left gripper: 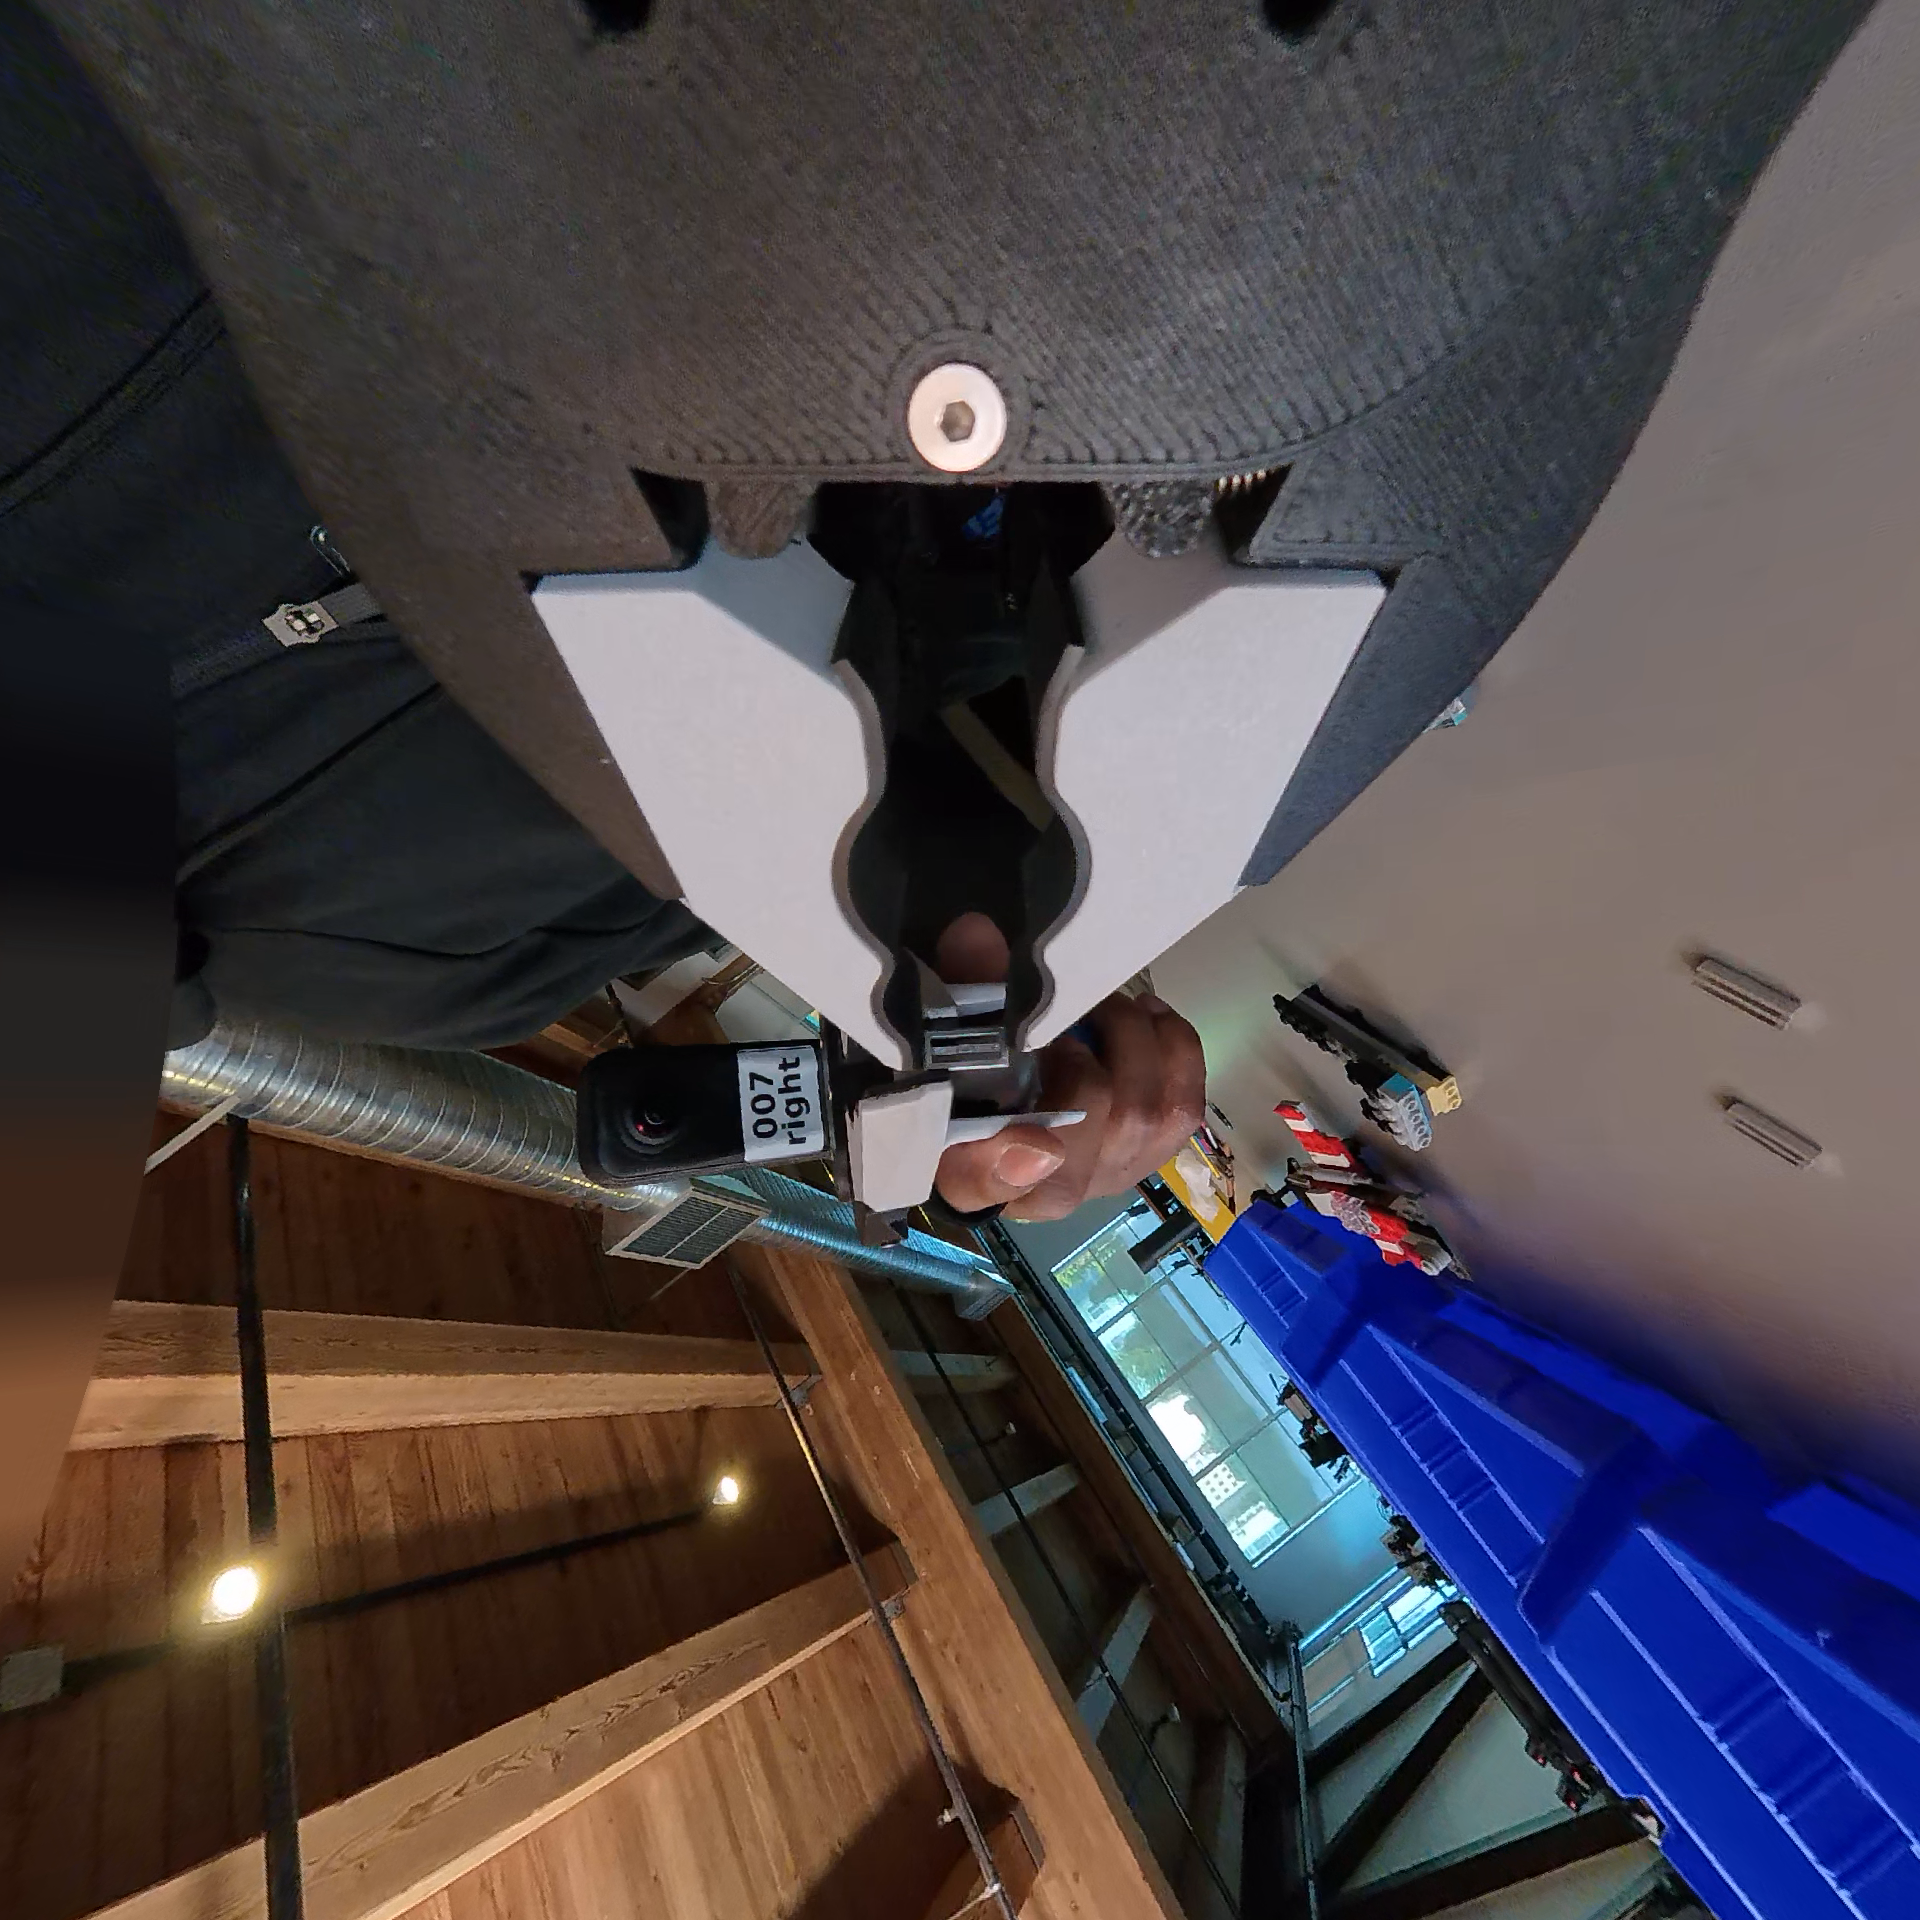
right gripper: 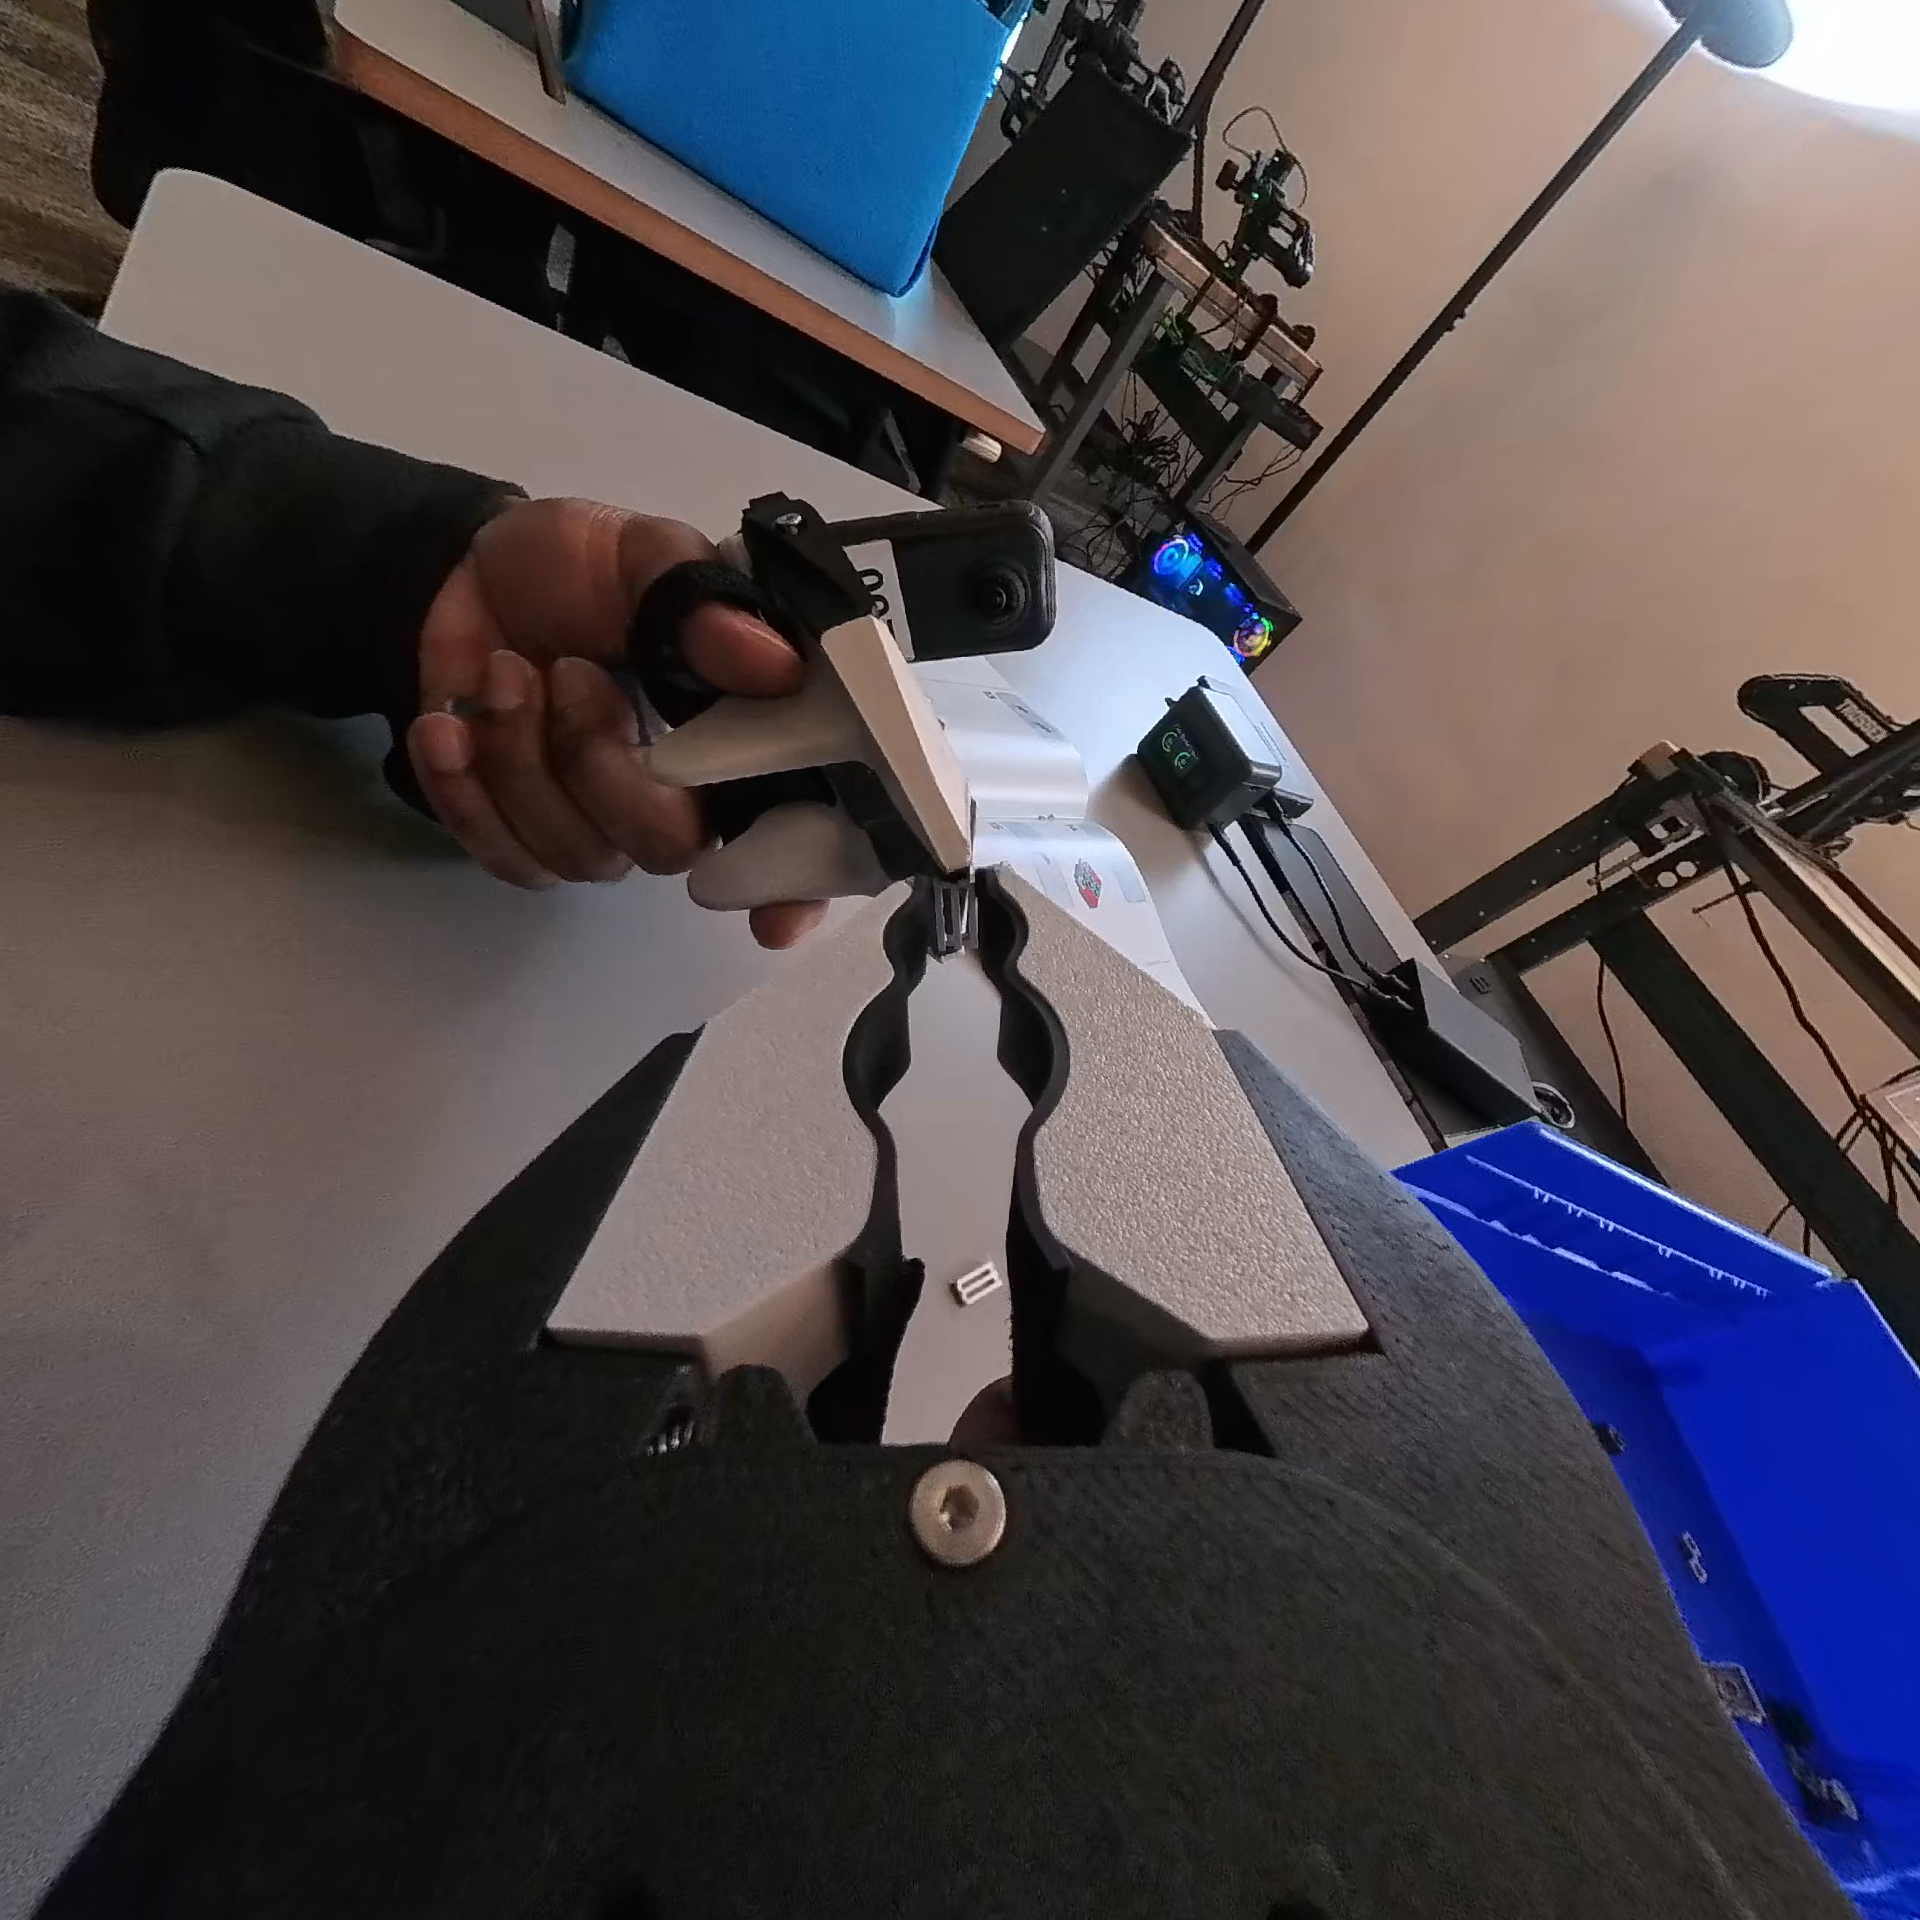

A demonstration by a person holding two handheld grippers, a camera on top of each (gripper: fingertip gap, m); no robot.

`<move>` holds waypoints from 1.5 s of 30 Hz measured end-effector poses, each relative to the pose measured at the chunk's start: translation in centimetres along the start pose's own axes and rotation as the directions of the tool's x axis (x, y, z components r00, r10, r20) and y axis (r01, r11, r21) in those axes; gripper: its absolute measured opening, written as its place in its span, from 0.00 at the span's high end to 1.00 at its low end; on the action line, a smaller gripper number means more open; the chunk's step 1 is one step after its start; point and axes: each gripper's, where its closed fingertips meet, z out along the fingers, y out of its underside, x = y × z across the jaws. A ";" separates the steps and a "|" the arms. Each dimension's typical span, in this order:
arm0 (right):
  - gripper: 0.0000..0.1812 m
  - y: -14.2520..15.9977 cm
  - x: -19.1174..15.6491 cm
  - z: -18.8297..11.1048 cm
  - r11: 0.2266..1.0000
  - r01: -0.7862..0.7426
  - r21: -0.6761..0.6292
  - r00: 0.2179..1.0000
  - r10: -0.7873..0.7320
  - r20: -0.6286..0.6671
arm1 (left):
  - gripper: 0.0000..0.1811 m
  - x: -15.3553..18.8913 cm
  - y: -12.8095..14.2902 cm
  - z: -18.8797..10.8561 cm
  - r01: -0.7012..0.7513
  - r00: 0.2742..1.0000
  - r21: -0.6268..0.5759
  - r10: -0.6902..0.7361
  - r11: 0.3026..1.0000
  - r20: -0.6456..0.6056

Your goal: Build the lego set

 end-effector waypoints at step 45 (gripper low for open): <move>0.95 4.8 1.0 -3.4 0.909 -0.315 -0.272 0.947 0.283 -0.149 | 0.68 -7.4 5.5 -4.2 -0.335 0.314 -0.533 0.626 0.777 0.714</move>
